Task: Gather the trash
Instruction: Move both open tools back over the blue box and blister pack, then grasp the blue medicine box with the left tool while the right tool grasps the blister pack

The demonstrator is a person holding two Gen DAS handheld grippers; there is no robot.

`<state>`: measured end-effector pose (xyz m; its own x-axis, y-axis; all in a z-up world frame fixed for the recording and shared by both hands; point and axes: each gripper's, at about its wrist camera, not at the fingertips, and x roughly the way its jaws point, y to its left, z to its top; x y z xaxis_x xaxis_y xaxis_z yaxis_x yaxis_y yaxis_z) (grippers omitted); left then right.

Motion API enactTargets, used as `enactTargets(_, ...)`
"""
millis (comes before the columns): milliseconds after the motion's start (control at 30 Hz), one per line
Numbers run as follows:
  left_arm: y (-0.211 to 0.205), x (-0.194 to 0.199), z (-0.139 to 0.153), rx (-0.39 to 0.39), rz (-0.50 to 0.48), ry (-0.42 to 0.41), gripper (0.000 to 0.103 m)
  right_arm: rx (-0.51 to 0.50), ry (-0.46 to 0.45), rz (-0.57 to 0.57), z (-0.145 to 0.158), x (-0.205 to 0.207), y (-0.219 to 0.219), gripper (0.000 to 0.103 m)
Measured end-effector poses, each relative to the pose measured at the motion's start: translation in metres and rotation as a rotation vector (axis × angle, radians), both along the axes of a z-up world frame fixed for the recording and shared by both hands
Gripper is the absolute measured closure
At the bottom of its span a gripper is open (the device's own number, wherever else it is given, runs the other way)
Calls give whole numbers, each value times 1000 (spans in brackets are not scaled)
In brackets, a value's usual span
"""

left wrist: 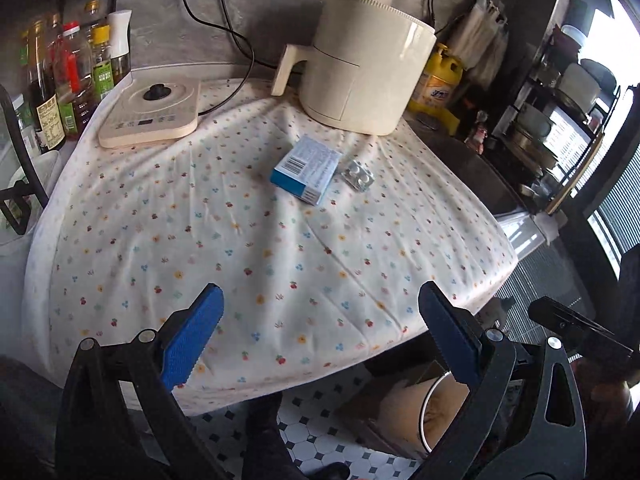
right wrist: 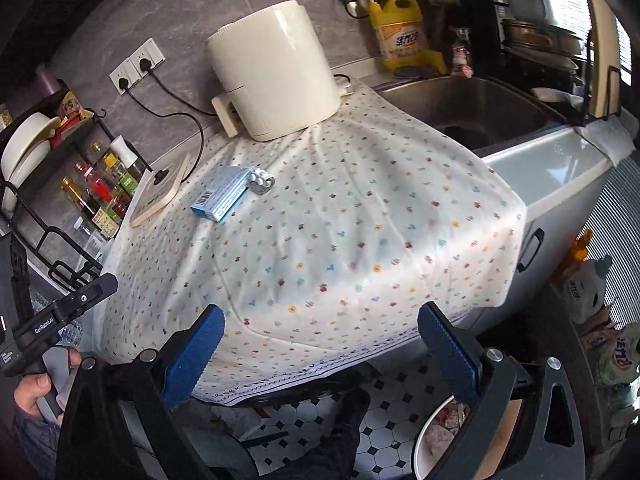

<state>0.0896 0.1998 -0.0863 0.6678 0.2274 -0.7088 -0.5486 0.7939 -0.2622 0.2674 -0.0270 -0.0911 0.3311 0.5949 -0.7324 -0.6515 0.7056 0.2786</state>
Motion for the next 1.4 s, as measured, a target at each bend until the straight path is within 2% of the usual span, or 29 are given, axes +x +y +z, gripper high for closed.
enactTargets(200, 39, 9, -4, -23, 39, -7, 6, -16, -31, 60, 6, 10, 52, 8)
enactTargets(467, 84, 47, -17, -45, 20, 10, 6, -41, -20, 66, 2, 39, 100, 8)
enactTargets(600, 100, 70, -29, -30, 5, 29, 6, -61, -25, 64, 0, 55, 122, 8)
enactTargets(767, 116, 99, -44, -25, -32, 60, 6, -87, -13, 78, -10, 76, 151, 8)
enactTargets(967, 117, 135, -56, -28, -131, 81, 6, -103, 6, 73, -22, 99, 177, 11)
enactTargets(1100, 112, 158, -63, -17, -187, 96, 6, -84, 16, 25, -20, 124, 178, 11)
enactTargets(1200, 108, 175, -71, 1, -220, 129, 7, -107, 3, 10, -22, 134, 178, 11)
enactTargets(1233, 107, 180, -73, 8, -228, 141, 8, -110, 10, 7, -24, 136, 178, 12)
enactTargets(1267, 108, 184, -76, 11, -238, 157, 16, -111, 18, 6, -26, 138, 179, 12)
enactTargets(1300, 108, 188, -79, 16, -247, 184, 33, -109, 28, 5, -28, 139, 180, 12)
enactTargets(1333, 107, 189, -78, 57, -239, 195, 36, -110, 39, 8, -30, 140, 183, 13)
enactTargets(1400, 114, 188, -75, 18, -236, 181, 37, -111, 44, 30, -33, 138, 193, 13)
